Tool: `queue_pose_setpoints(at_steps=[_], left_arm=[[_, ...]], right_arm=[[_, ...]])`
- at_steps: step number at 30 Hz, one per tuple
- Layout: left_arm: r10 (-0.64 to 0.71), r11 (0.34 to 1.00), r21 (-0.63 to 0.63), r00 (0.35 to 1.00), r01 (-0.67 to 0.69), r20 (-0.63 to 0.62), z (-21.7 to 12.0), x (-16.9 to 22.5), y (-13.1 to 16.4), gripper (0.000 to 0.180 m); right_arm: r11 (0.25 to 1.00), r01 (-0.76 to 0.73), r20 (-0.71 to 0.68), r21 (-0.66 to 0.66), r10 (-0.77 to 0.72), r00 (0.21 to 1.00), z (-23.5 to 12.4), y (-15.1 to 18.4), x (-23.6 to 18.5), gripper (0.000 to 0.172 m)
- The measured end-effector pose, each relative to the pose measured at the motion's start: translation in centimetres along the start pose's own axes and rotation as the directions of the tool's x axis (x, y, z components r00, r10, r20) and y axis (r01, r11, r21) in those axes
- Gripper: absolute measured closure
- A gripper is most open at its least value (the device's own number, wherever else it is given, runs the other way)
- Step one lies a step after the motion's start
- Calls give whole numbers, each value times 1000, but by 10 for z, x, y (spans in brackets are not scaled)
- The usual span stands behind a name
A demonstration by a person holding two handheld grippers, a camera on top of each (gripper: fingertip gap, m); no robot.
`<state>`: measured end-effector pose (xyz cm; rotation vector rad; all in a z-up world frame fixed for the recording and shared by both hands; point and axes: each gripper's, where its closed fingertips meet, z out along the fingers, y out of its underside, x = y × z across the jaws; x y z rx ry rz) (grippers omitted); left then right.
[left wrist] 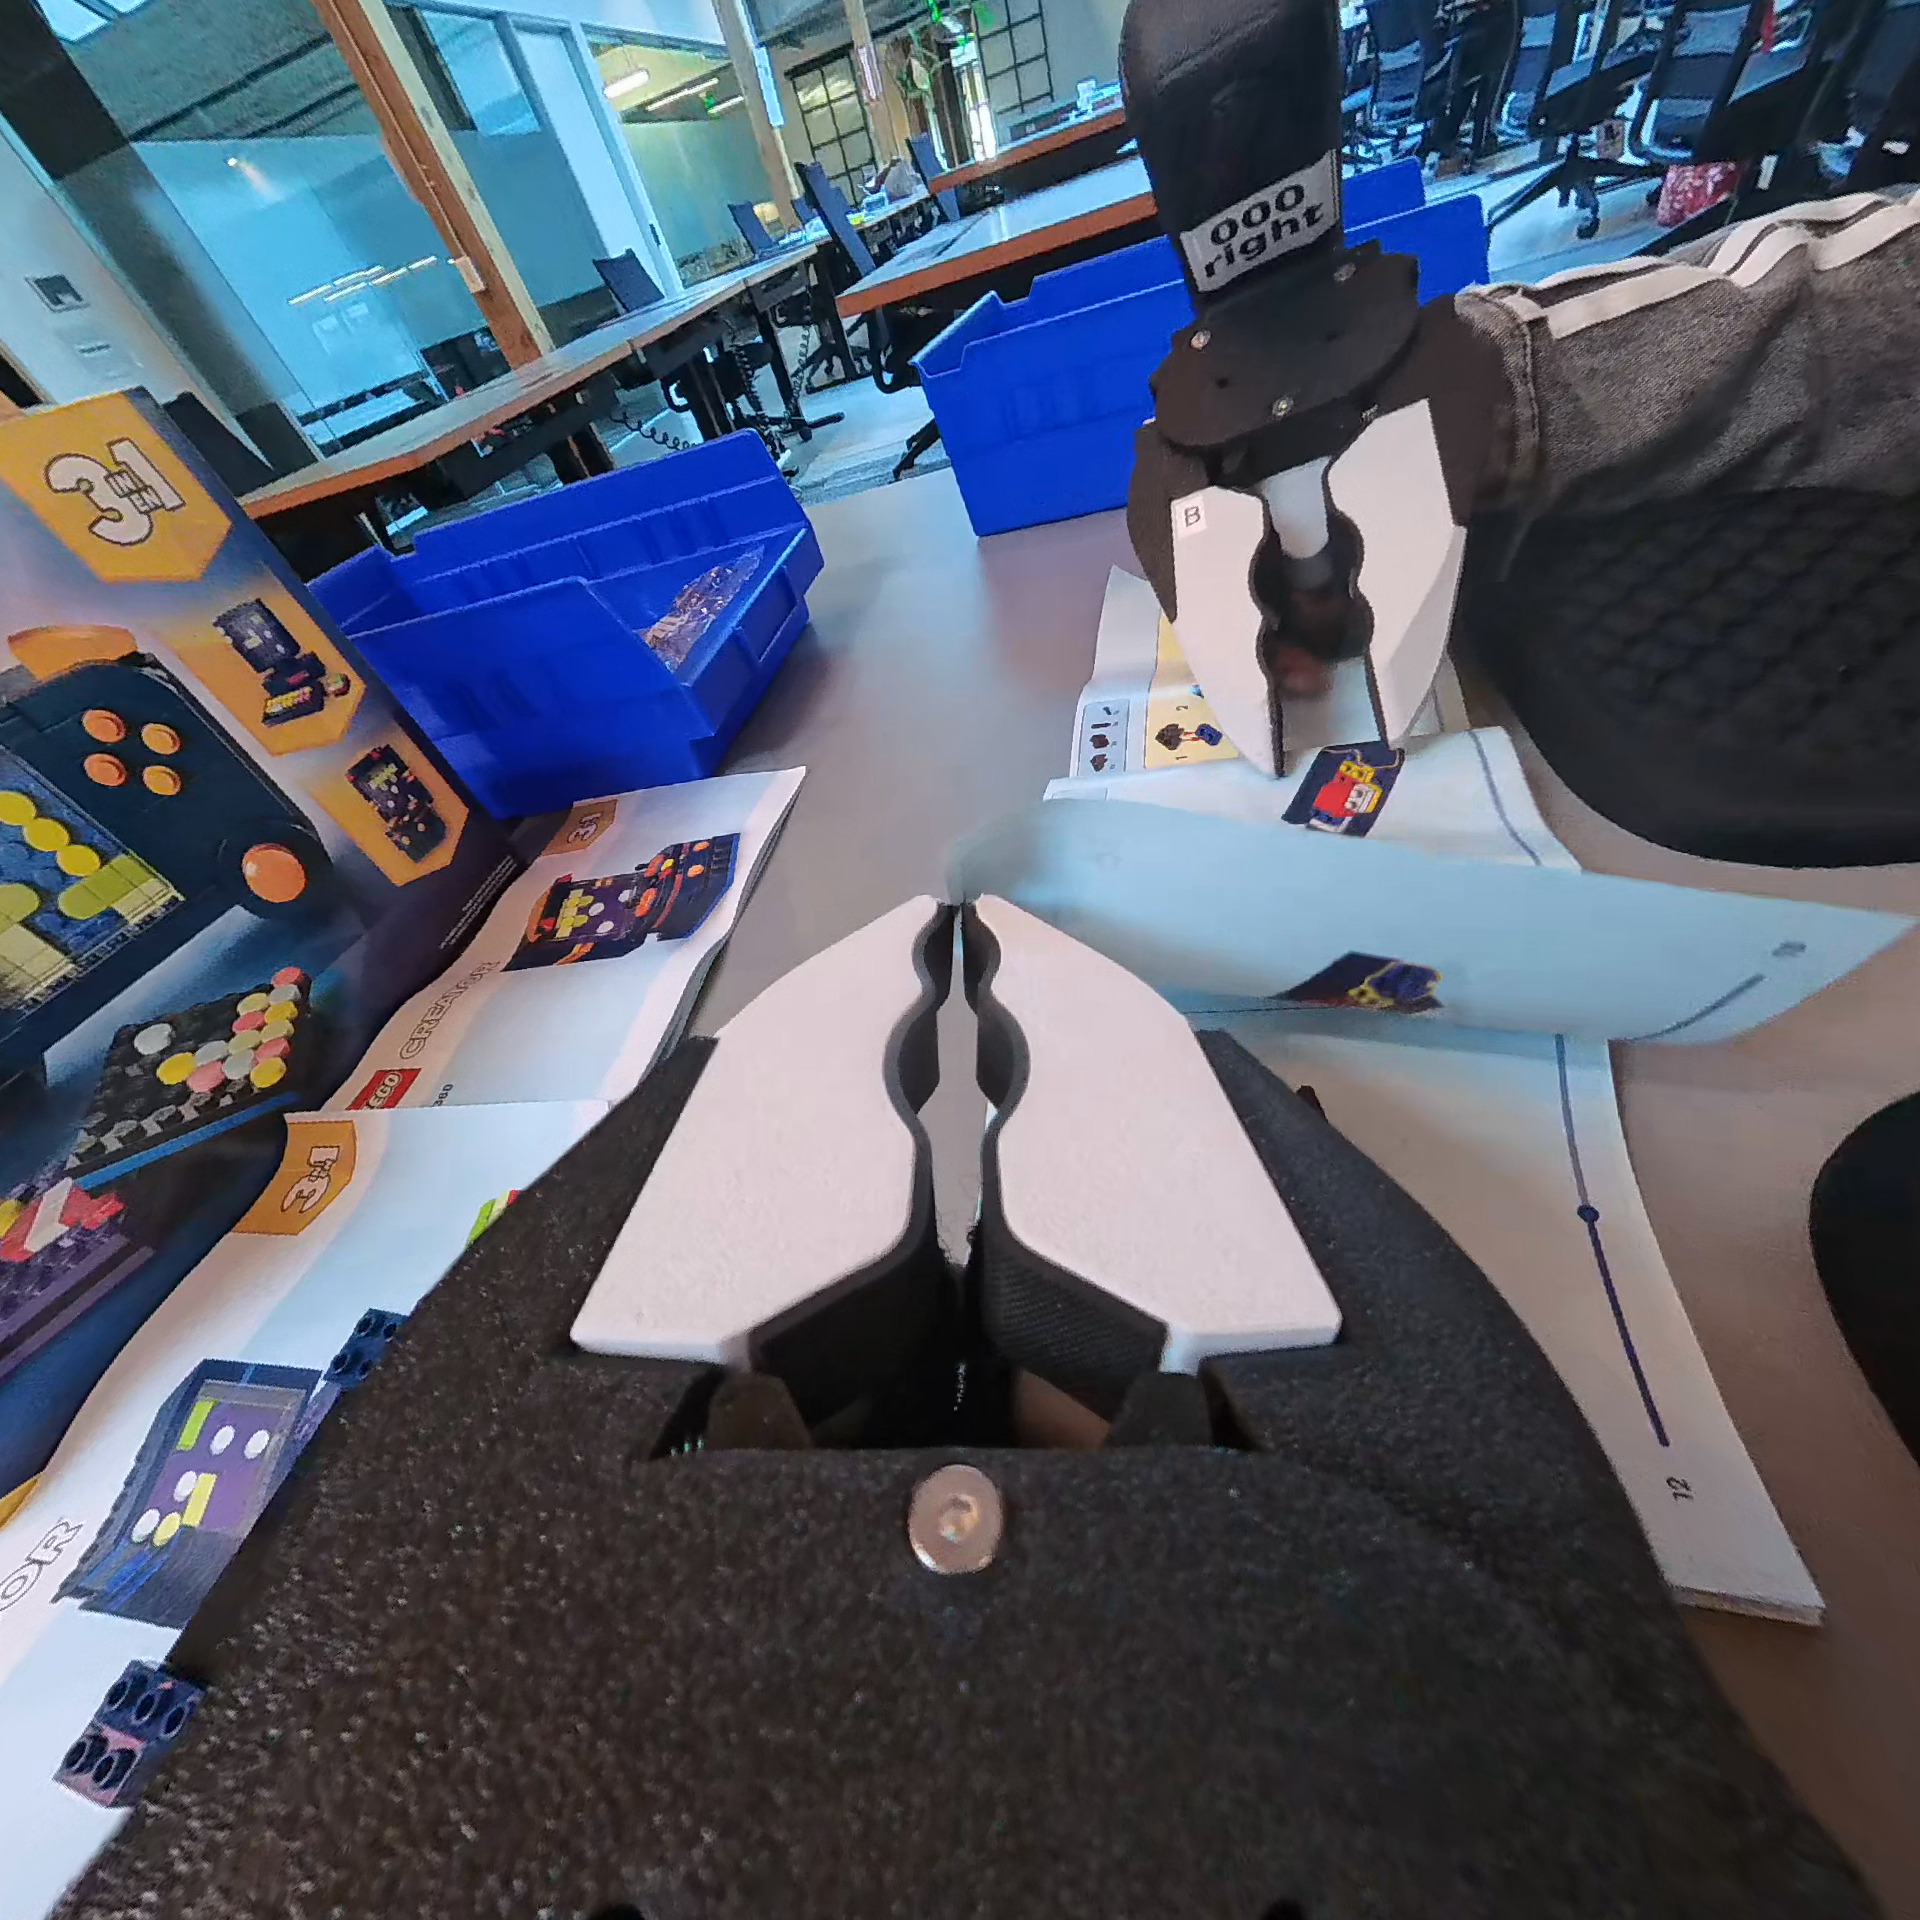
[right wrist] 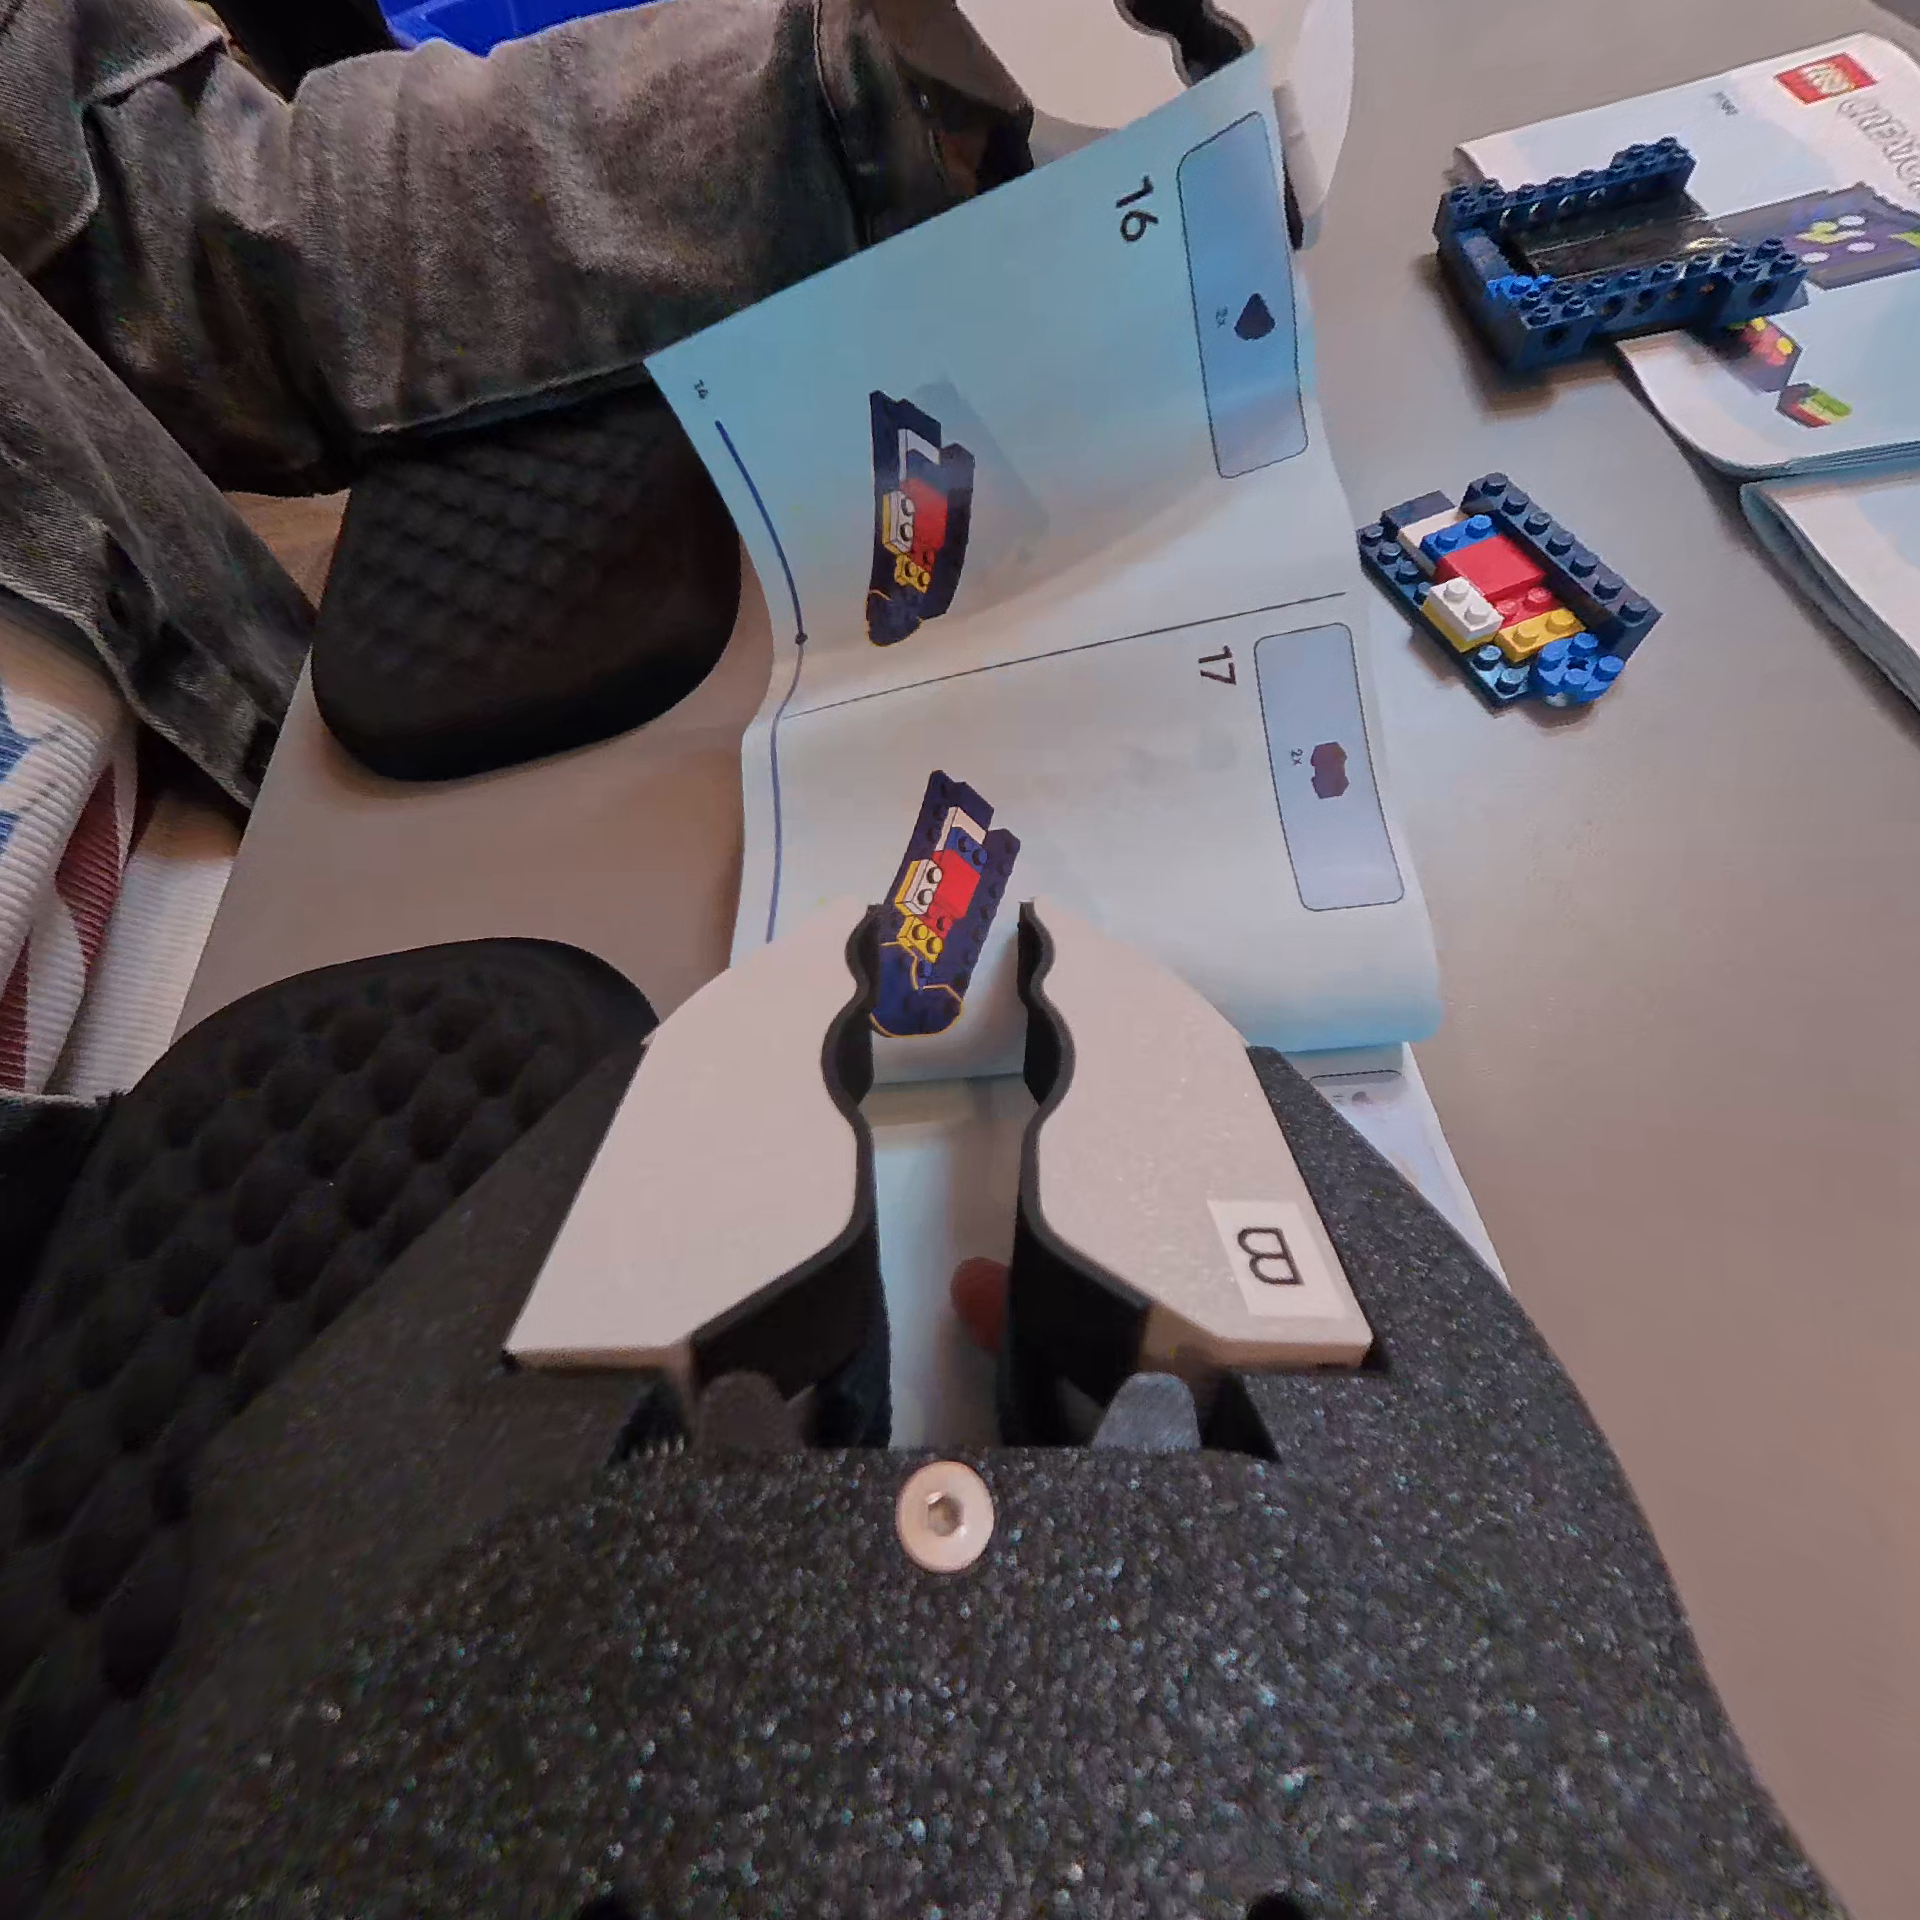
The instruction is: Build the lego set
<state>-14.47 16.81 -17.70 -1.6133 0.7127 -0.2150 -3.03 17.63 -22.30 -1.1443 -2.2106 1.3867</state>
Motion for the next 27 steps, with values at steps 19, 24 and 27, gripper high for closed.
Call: queue_pose_setpoints(at_steps=[19,24,27], left_arm=[[48,992,-119,998,-43,32,7,1,-6,179],[-18,970,-239,998,31,58,-11,0,16,179],[-35,949,-310,998,48,48,-17,6,29,179]], right_arm=[[998,-57,-85,15,58,995,-8,1,16,151],[996,-75,-109,-40,70,992,-3,11,20,154],[996,-86,-114,19,88,990,-9,4,23,154]])
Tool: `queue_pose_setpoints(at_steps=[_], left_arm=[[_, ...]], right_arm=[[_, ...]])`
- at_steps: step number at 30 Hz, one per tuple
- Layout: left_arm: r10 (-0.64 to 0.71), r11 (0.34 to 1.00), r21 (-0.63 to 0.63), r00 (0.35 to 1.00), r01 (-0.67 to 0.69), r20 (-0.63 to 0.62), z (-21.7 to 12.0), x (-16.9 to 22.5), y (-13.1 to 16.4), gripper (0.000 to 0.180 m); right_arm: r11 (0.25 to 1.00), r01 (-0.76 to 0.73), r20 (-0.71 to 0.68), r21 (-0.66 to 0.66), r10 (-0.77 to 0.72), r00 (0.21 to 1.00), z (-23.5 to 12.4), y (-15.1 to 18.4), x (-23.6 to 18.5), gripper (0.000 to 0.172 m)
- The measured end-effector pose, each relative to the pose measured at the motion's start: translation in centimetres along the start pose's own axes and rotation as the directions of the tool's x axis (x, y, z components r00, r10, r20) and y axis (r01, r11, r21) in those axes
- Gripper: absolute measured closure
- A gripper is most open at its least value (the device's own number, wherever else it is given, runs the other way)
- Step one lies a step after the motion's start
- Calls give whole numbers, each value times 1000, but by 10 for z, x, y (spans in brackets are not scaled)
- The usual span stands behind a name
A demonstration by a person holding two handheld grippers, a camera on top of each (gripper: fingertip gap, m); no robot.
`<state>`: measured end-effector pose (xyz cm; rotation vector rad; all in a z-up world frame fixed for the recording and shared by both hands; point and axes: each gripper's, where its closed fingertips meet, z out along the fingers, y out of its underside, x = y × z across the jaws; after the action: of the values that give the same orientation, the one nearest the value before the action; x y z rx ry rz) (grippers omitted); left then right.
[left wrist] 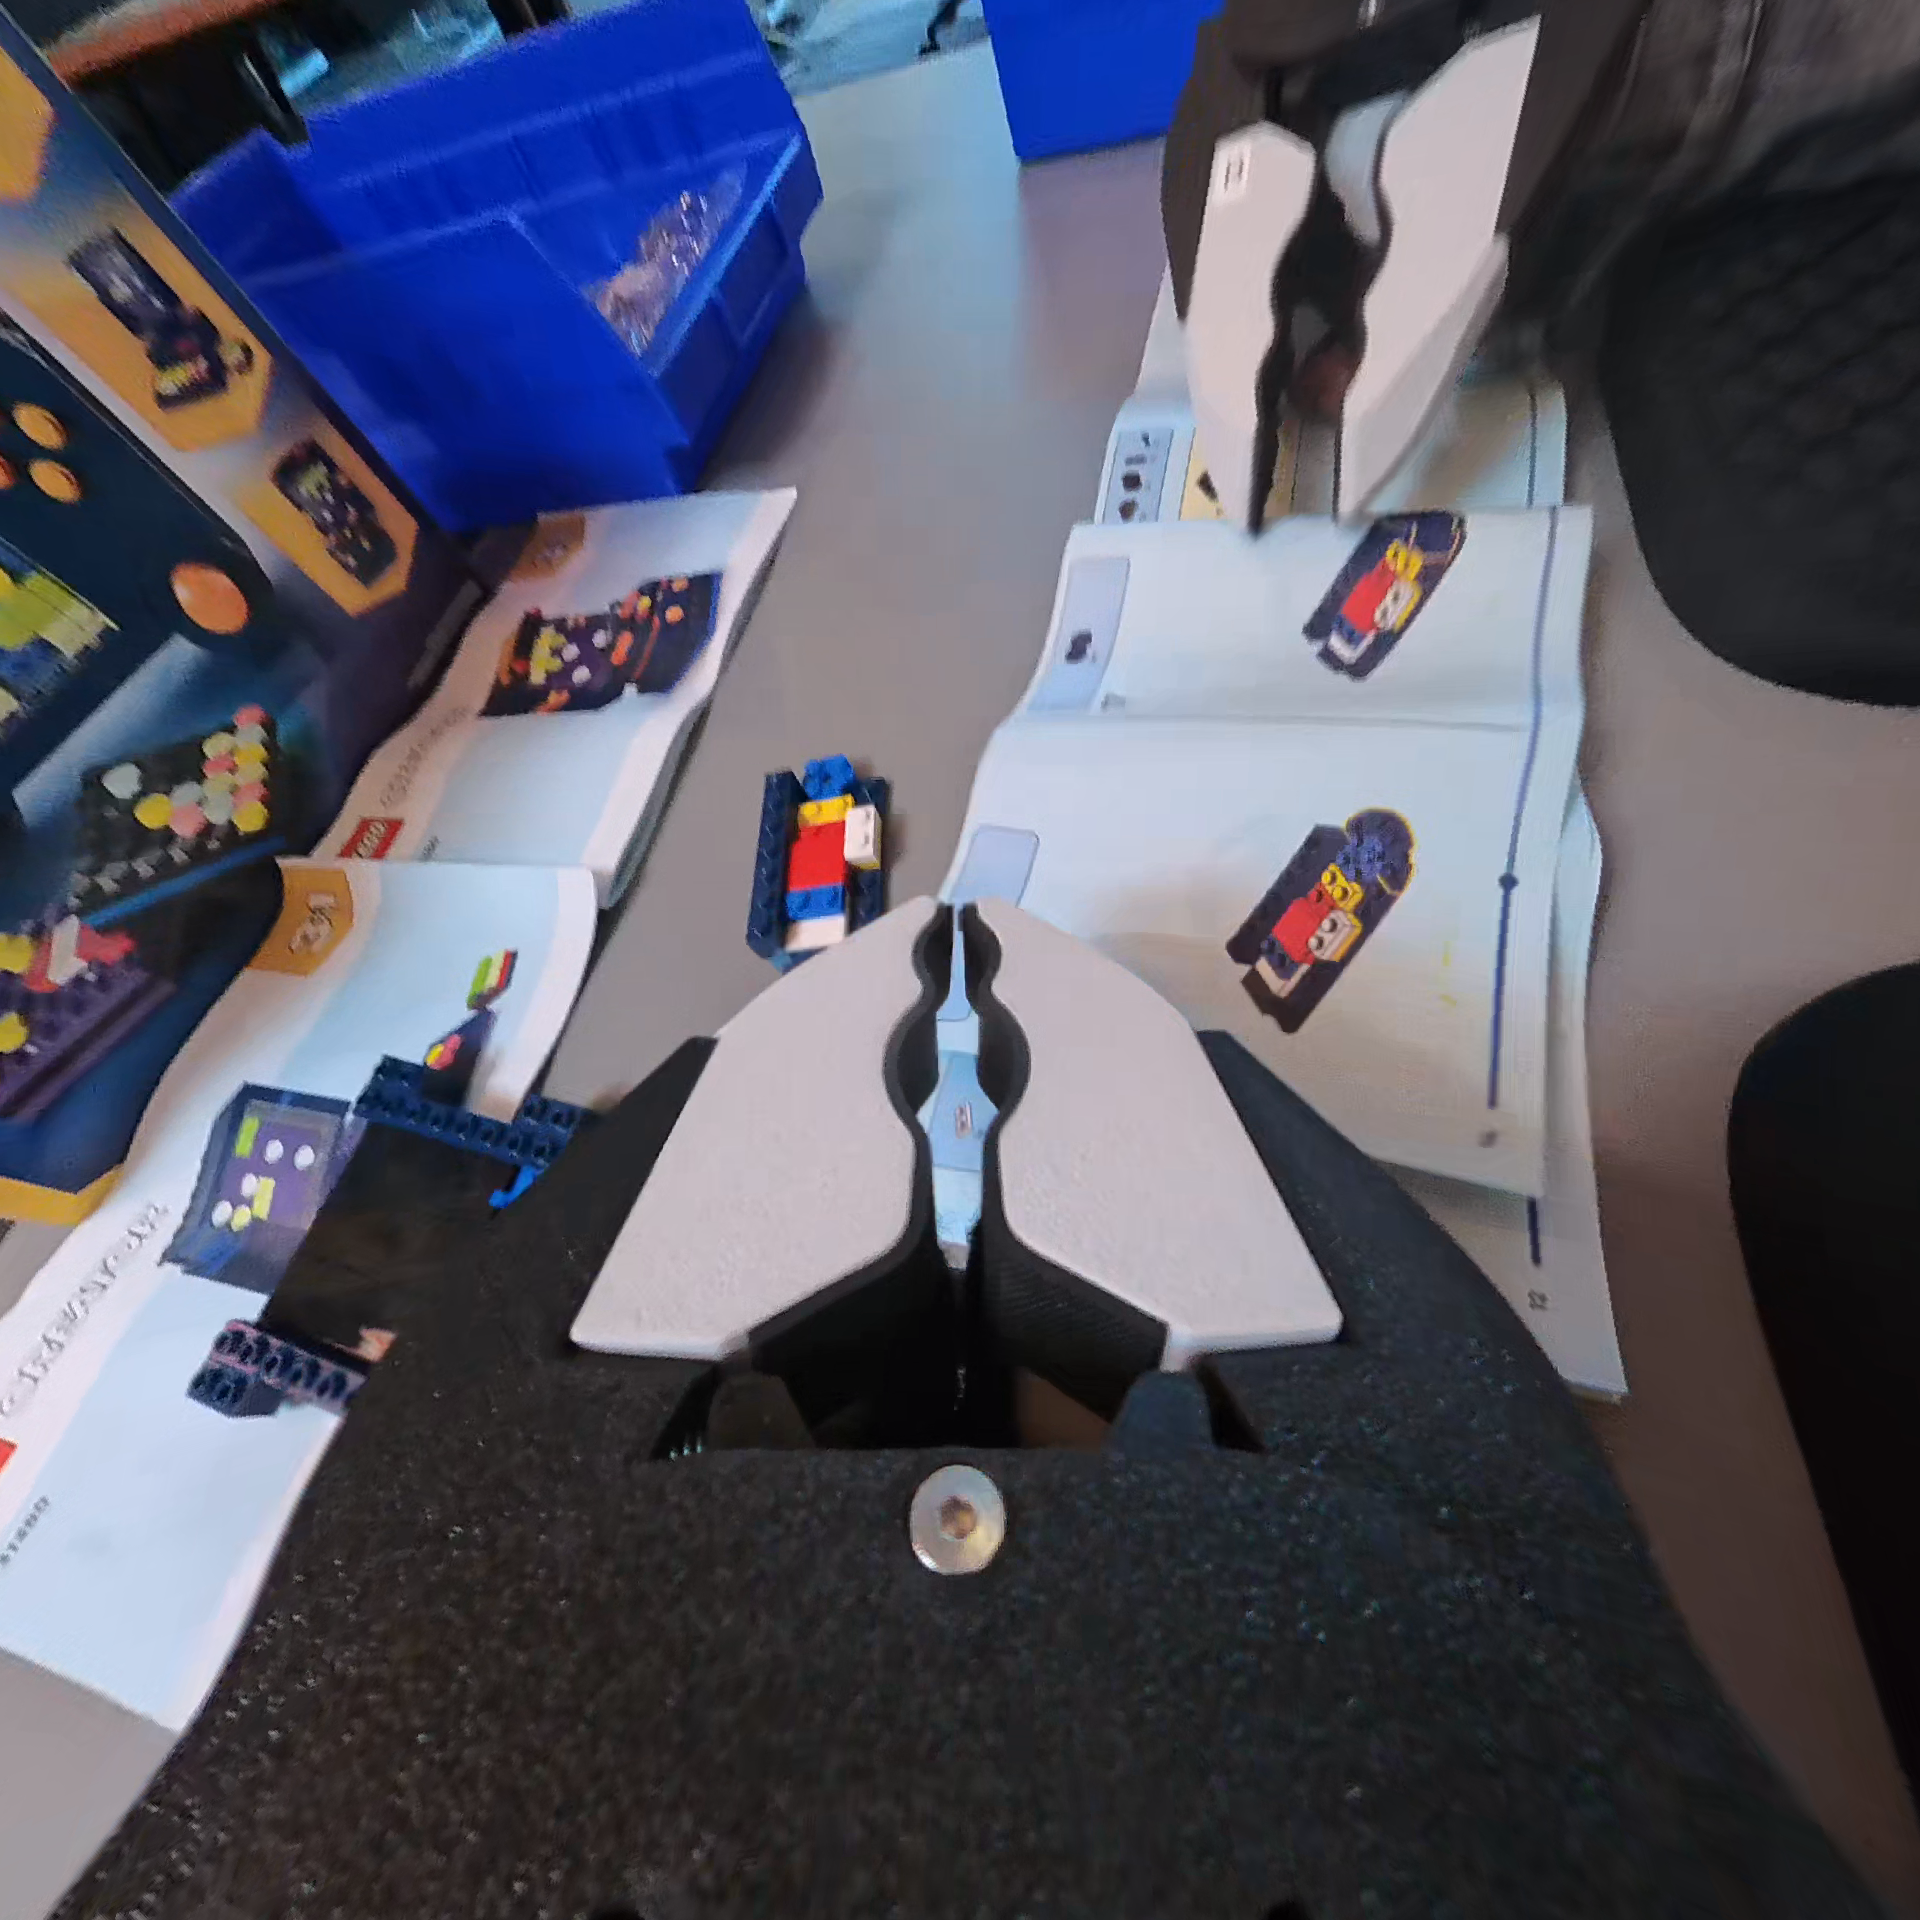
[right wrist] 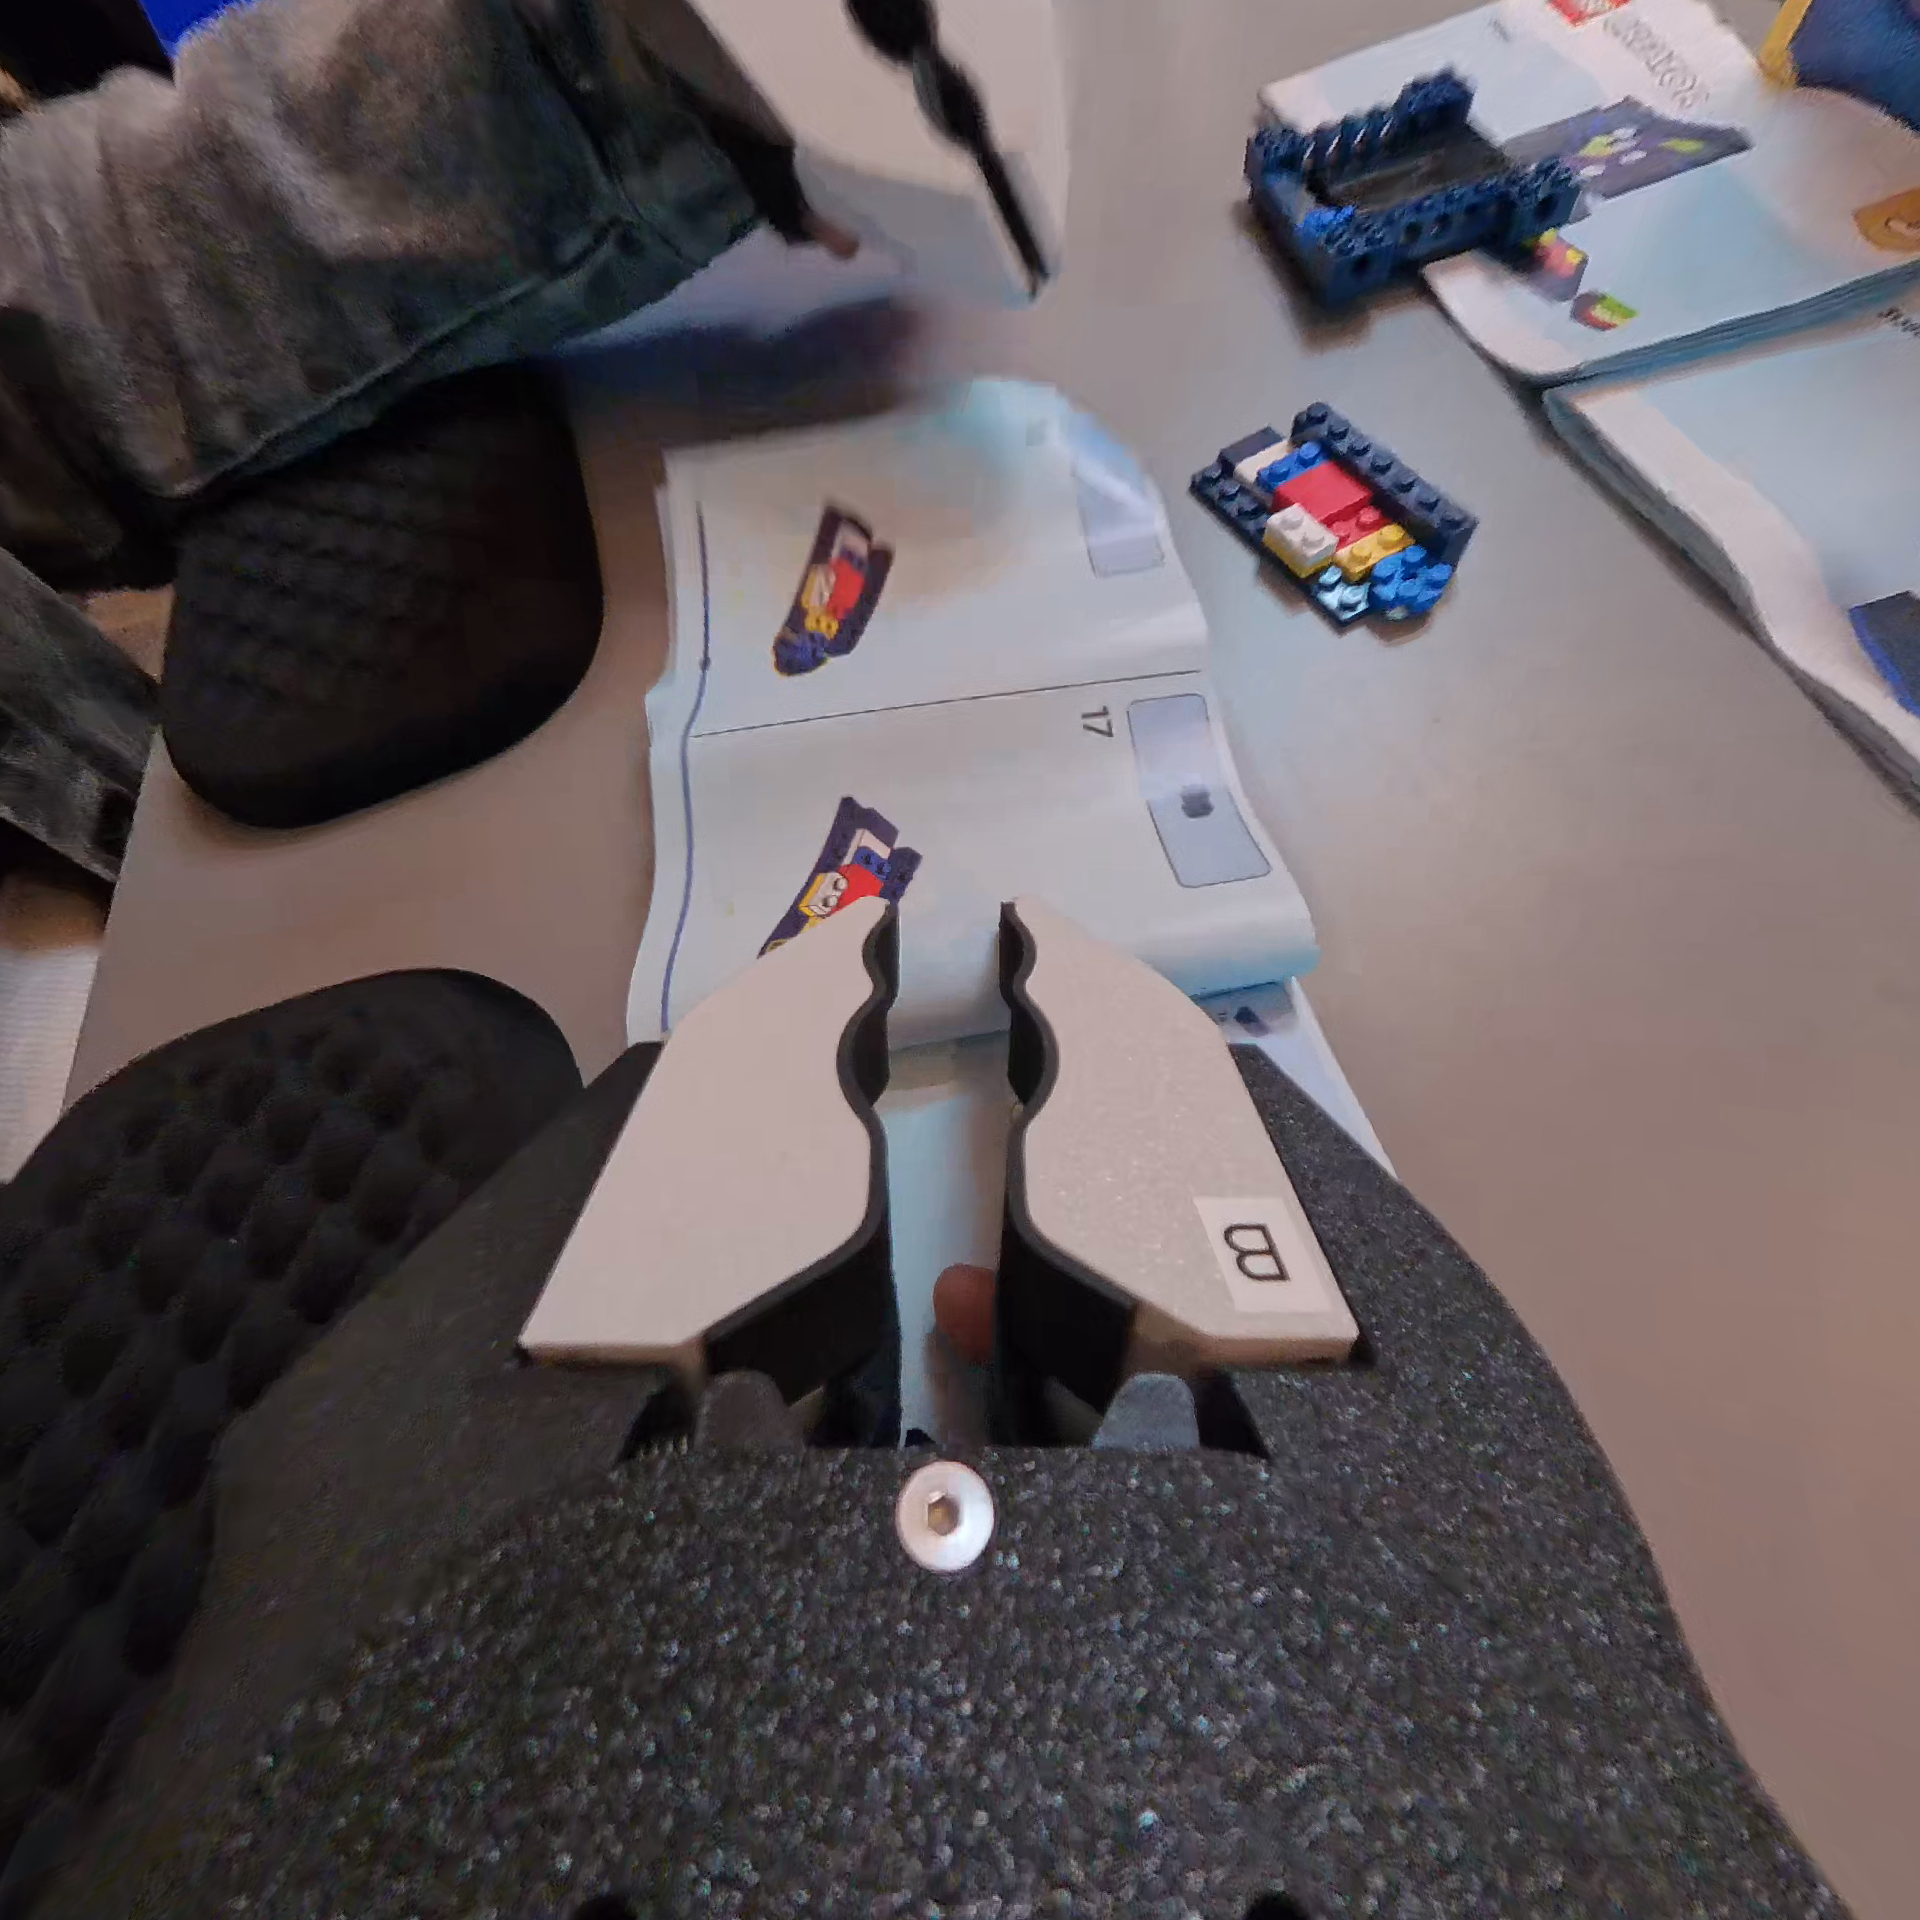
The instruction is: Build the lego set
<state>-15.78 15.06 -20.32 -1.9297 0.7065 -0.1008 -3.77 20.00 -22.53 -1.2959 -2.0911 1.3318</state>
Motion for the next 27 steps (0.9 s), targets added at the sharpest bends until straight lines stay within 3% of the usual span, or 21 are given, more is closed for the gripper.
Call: queue_pose_setpoints(at_steps=[3,6,10,12,14,17,20,24,27], left_arm=[[-3,999,-43,1000,3,0,0,2,8,179],[24,998,-61,997,-20,73,-4,-8,3,176],[66,996,56,989,-74,136,1,-2,-51,174],[114,987,107,991,-121,70,22,27,-80,174],[217,973,87,975,-212,-46,54,69,-90,173],[389,915,-73,916,-396,-96,98,102,-71,173],[506,823,-230,855,-519,-117,103,95,-39,173],[297,910,-225,927,-347,-229,87,101,-17,178],[270,913,-248,936,-323,-225,77,95,-10,179]], right_arm=[[996,-54,-35,68,57,998,-10,-7,10,159],[996,-70,-53,49,72,996,-11,-1,16,172],[995,-11,-38,-99,8,999,4,16,9,172],[989,29,-29,-147,-34,999,9,21,5,172],[987,58,-16,-150,-61,998,11,20,2,172],[986,70,1,-150,-70,998,11,21,-1,169],[989,59,2,-134,-59,998,9,19,0,168],[999,-27,-1,-47,27,1000,1,9,6,164],[998,-34,9,-61,35,999,2,11,6,165]])
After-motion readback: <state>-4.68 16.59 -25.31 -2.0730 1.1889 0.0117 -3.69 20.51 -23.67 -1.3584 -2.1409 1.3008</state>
